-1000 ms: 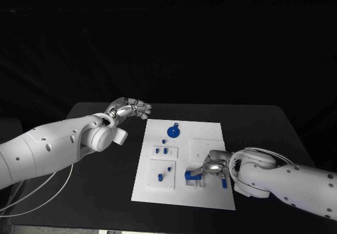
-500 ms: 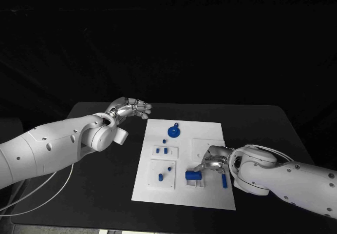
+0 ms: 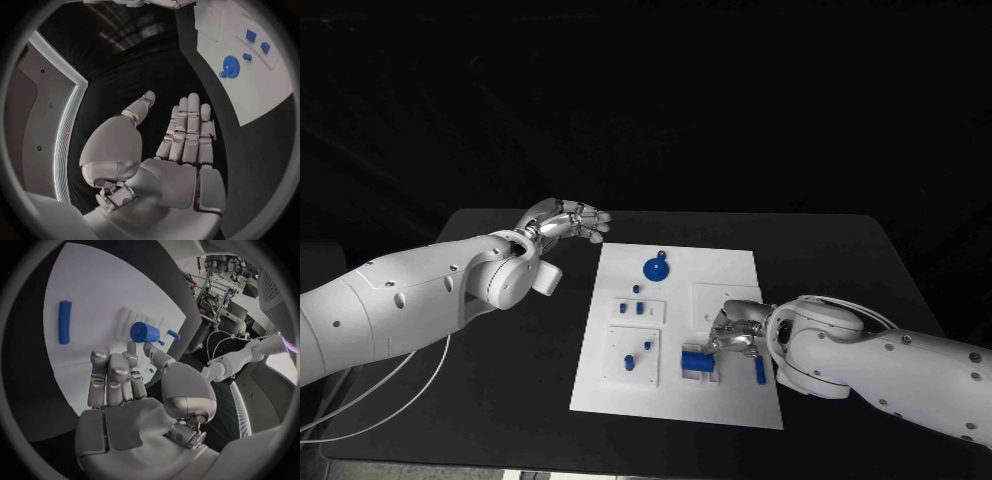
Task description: Assemble the parts on the task board
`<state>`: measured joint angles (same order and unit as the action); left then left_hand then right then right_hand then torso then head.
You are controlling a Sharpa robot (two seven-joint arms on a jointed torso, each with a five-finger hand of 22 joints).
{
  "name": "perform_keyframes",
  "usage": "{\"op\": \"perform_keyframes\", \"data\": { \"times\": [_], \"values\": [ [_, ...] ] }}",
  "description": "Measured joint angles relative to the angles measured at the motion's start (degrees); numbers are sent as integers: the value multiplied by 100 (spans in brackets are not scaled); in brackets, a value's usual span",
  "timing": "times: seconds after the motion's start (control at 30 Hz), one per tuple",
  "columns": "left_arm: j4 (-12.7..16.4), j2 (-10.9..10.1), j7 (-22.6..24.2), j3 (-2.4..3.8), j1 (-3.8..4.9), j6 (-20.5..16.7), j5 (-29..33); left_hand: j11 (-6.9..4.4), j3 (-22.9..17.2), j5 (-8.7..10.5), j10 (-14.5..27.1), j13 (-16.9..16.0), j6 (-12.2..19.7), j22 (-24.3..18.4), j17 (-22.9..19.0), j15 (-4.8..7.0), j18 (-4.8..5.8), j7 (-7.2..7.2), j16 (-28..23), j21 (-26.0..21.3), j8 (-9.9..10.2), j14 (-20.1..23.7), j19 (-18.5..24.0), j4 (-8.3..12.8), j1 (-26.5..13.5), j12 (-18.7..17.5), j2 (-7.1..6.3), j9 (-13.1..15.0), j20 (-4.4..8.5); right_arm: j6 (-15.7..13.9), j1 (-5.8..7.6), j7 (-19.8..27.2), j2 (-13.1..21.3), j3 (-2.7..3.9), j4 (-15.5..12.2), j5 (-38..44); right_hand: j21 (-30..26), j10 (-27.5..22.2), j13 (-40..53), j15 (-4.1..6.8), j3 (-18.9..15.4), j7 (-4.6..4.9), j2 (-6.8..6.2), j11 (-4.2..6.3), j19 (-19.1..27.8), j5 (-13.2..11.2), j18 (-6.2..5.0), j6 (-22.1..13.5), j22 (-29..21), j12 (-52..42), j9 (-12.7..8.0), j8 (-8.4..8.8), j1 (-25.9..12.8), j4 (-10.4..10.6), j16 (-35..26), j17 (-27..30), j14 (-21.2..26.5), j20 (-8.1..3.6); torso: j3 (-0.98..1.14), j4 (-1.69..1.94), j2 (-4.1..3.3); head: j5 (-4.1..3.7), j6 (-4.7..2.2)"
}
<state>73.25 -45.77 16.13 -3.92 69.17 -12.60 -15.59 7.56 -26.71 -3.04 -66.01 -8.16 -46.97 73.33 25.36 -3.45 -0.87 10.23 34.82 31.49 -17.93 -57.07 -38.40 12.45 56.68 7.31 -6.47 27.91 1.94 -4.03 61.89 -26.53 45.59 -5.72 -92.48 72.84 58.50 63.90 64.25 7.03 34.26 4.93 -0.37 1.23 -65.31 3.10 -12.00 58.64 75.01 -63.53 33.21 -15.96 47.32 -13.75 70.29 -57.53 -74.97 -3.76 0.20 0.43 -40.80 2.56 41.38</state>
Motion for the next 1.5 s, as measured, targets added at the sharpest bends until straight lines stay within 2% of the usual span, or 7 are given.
{"op": "perform_keyframes", "data": {
  "times": [0.23, 0.5, 0.67, 0.77, 0.93, 1.13, 1.5],
  "values": [
    [0, 0, 0, 0, 0, 0, 0, 0, 0, 0, 0, 0, 0, -1, 5, 0, 0, 0, 0, -23, 0, 0, 0, 0, 0, 0, 0, 0, 0, 161, 2, 10, -7, -1, 0, -58, 22, 41, 20, -8, 68, 2, -27, 0, -20, 0, -37, 42, 0, 19, 0, 0, -27, 126, 0, -6, -9, 21, -5, -1, 0, -3, 8],
    [-1, -3, 0, 0, 0, 0, 0, 0, 0, 0, 0, 0, 0, -2, 5, 0, 0, 0, -21, -23, 0, 0, 0, 0, 0, 0, 0, 1, 0, 236, 1, 30, -19, -1, 2, -156, 45, 40, 42, -10, -102, 12, -347, 1, 0, 0, -49, 52, 0, 57, -1, 0, -355, 314, 0, -12, -10, 41, -4, 3, 0, -7, 12],
    [-1, -3, 0, 0, 0, 1, 0, 0, 0, 0, 0, 0, 0, 3, 10, 0, 0, 0, -21, -23, 0, 0, 0, 0, 0, 0, 0, 1, 0, 280, 0, 48, -19, -3, 3, -199, 45, 40, 45, -17, -223, 13, -416, 1, 6, 0, -49, 53, 0, 57, -6, 0, -515, 381, 0, -11, -18, 48, -3, 3, 1, -7, 12],
    [-1, -4, 0, 0, 0, 1, 0, 0, 0, 0, 0, 0, 0, 3, 10, 0, 0, 0, -21, -23, 0, 0, 0, 0, 0, 0, 0, 1, 0, 318, 0, 63, -19, -3, -3, -213, 45, 40, 55, -17, -365, 13, -584, 1, 20, 0, -66, 53, 0, 58, -8, 0, -721, 418, 0, -11, -18, 62, -4, 3, 1, -5, 12],
    [0, -4, 0, 0, 0, 1, 0, 0, 0, 0, 0, 0, 0, 3, 9, 0, 0, 0, -21, -23, 0, 0, 0, 0, 0, 0, 0, 1, 0, 369, 0, 79, -21, -7, -11, -178, 45, 40, 68, 3, -528, 13, -638, 0, 22, 12, -76, 53, 0, 69, -13, 6, -776, 329, 0, -18, 3, 61, -4, 0, 2, -5, 18],
    [1, -4, 0, 0, 0, 1, 1, 0, 0, 0, 0, 0, 0, 2, 14, 0, 0, 0, -21, -23, 0, 0, 0, 0, 0, 0, 0, 1, 0, 370, 0, 92, -66, -15, -7, 162, 45, 39, 107, 16, -1030, 12, -657, 0, 97, 179, -76, 52, 0, 101, -22, 34, -839, -212, 1, -25, 16, 9, -1, 0, 2, -9, 20],
    [1, -4, 0, 0, 0, 1, 1, 0, 0, 0, 0, 0, 0, 6, 17, 0, 0, 0, -21, -23, 0, 0, 0, 0, 0, 0, 0, 2, 0, 361, 0, 97, -127, -48, 11, 770, 45, 39, 128, 16, -1126, 8, -656, 0, 99, 231, -77, 48, 0, 123, -27, 56, -697, -283, -23, -24, 16, 10, -1, 0, 2, -13, 24]
  ]
}}
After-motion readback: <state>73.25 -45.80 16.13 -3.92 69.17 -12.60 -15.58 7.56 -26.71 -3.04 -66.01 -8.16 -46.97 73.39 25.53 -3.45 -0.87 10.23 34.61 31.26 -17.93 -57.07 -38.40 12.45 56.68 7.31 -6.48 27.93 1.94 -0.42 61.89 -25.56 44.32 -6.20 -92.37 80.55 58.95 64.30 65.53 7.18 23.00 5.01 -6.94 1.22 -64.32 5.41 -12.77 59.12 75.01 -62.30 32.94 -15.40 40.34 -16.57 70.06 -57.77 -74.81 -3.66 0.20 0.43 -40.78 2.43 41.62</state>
